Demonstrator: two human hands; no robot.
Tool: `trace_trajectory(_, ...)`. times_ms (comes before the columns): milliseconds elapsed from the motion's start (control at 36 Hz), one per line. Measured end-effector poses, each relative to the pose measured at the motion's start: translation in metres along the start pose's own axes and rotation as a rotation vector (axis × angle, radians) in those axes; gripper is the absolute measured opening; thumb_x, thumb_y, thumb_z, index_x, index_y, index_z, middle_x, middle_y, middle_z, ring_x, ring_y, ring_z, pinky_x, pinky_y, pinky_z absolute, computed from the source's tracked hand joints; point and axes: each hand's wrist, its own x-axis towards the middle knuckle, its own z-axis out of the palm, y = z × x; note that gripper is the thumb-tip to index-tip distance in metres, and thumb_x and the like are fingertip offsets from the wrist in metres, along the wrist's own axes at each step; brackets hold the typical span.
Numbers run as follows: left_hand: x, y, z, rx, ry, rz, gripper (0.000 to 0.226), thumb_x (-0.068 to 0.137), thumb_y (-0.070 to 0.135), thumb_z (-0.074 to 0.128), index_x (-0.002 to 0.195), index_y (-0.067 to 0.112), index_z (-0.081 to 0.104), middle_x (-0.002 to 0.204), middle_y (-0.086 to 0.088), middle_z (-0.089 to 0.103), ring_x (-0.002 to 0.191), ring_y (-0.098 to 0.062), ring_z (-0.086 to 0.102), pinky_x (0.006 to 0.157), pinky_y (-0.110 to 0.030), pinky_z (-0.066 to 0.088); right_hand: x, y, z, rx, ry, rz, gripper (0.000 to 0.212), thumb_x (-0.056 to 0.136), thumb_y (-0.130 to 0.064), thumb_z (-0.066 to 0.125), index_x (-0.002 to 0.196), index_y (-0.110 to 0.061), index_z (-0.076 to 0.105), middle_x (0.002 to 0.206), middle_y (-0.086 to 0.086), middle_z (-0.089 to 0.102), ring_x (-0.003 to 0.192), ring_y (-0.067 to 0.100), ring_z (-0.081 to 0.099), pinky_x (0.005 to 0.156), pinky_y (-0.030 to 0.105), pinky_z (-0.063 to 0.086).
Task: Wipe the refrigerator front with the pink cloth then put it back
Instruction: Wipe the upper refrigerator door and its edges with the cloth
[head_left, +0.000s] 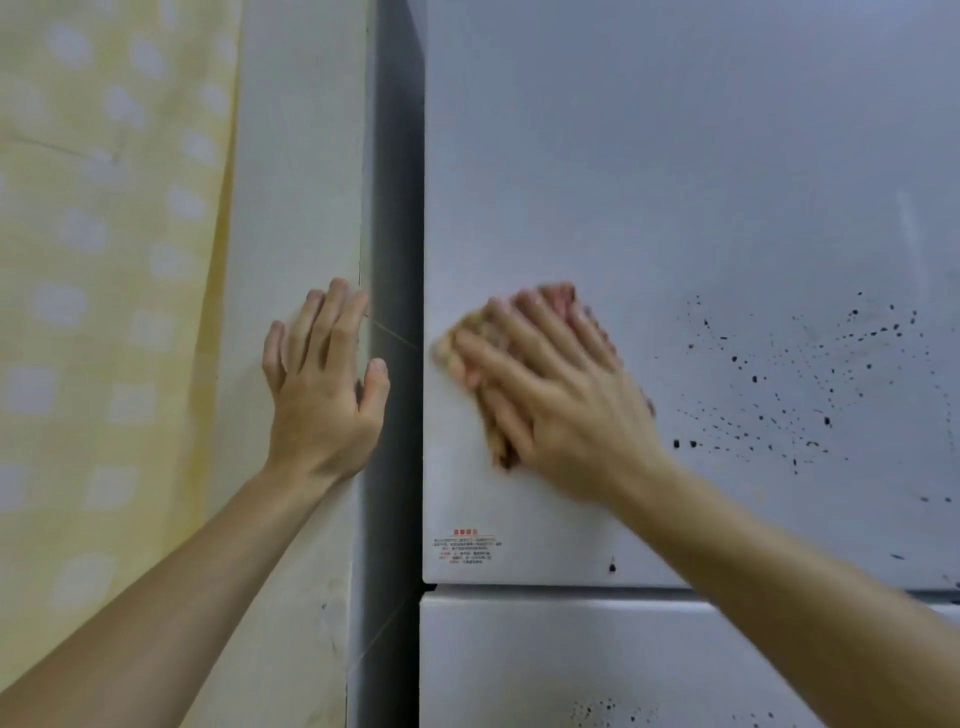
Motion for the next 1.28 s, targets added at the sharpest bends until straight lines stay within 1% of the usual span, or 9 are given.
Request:
trace_trajectory(111,-0.002,0.002,-0.001,0.013,0.009,0.033,0.065,0.099,0.04,0.038,0.161,0.023,0.034,0.171,-0.002,0.027,0.161,-0.019,0.015,0.129,-0.051,0.003,0.053,0.021,-0.005,-0.056,0.024,0.216,0.057,0.108,-0.05,0.03,0.164,-0.037,0.031,0.174,0.004,0.02,0.163,0.027,0.01,0.132,0.049,0.003)
trace_trajectory(194,-0.005,0.015,0.0,0.027,-0.002,0.036,0.066,0.1,0.046,0.035,0.162,0.024,0.032,0.173,-0.002,0.024,0.161,-0.019,0.013,0.129,-0.053,0.001,0.04,0.009,-0.001,-0.054,0.07,0.273,0.057,0.108,-0.046,0.033,0.164,-0.035,0.03,0.174,0.006,0.019,0.163,0.027,0.01,0.132,0.05,0.005)
trace_trajectory(417,-0.024,0.086,0.024,0.025,-0.019,0.182,0.064,0.103,0.047,0.035,0.161,0.018,0.037,0.172,-0.005,0.024,0.161,-0.023,0.015,0.13,-0.05,0.008,-0.093,-0.03,-0.002,-0.022,0.057,0.185,0.058,0.107,-0.035,0.044,0.163,-0.03,0.034,0.173,0.006,0.022,0.162,0.026,0.017,0.129,0.052,0.021)
trace_trajectory(611,-0.022,0.096,0.028,-0.112,0.052,0.102,0.057,0.108,0.037,0.026,0.153,0.013,0.049,0.167,-0.007,0.037,0.158,-0.025,0.024,0.13,-0.048,0.011,-0.055,0.01,-0.006,-0.058,0.124,0.174,0.055,0.107,-0.051,0.048,0.159,-0.033,0.043,0.17,0.01,0.029,0.16,0.027,0.022,0.13,0.05,0.021)
trace_trajectory(694,-0.016,0.102,0.026,-0.096,0.081,0.076,0.052,0.106,0.035,0.03,0.143,0.01,0.057,0.158,-0.011,0.046,0.151,-0.031,0.034,0.128,-0.05,0.017,-0.007,0.033,-0.011,-0.083,0.14,0.268,0.063,0.103,-0.06,0.045,0.161,-0.035,0.039,0.172,0.009,0.026,0.161,0.027,0.019,0.131,0.049,0.014)
trace_trajectory(806,-0.008,0.106,0.027,-0.069,0.105,0.071,0.044,0.105,0.033,0.037,0.132,0.006,0.059,0.149,-0.016,0.05,0.142,-0.035,0.04,0.121,-0.056,0.027,0.04,0.045,-0.024,-0.025,-0.021,0.402,0.069,0.103,-0.066,0.033,0.166,-0.045,0.014,0.177,0.0,0.0,0.163,0.019,-0.005,0.13,0.044,-0.005)
trace_trajectory(917,-0.008,0.108,0.031,-0.082,0.132,0.072,0.04,0.104,0.029,0.041,0.13,0.003,0.058,0.147,-0.019,0.05,0.14,-0.038,0.041,0.12,-0.052,0.03,0.045,0.043,-0.026,-0.065,-0.016,0.399,0.064,0.106,-0.06,0.032,0.166,-0.042,0.018,0.177,0.002,0.004,0.163,0.023,-0.002,0.129,0.046,0.0)
trace_trajectory(1111,-0.01,0.108,0.03,-0.1,0.12,0.066,0.04,0.104,0.028,0.04,0.132,0.004,0.056,0.148,-0.018,0.048,0.143,-0.033,0.036,0.122,-0.049,0.028,-0.013,0.012,-0.013,-0.048,0.089,0.362,0.059,0.109,-0.037,0.033,0.164,-0.018,0.032,0.173,0.011,0.021,0.162,0.027,0.015,0.131,0.046,0.015)
trace_trajectory(1278,-0.014,0.114,0.032,-0.083,0.114,0.05,0.039,0.103,0.025,0.043,0.135,0.004,0.051,0.153,-0.018,0.043,0.147,-0.036,0.033,0.124,-0.046,0.022,-0.102,-0.008,-0.021,-0.063,0.023,0.344,0.064,0.109,-0.047,0.041,0.166,-0.021,0.028,0.175,0.009,0.016,0.163,0.025,0.009,0.131,0.048,0.016)
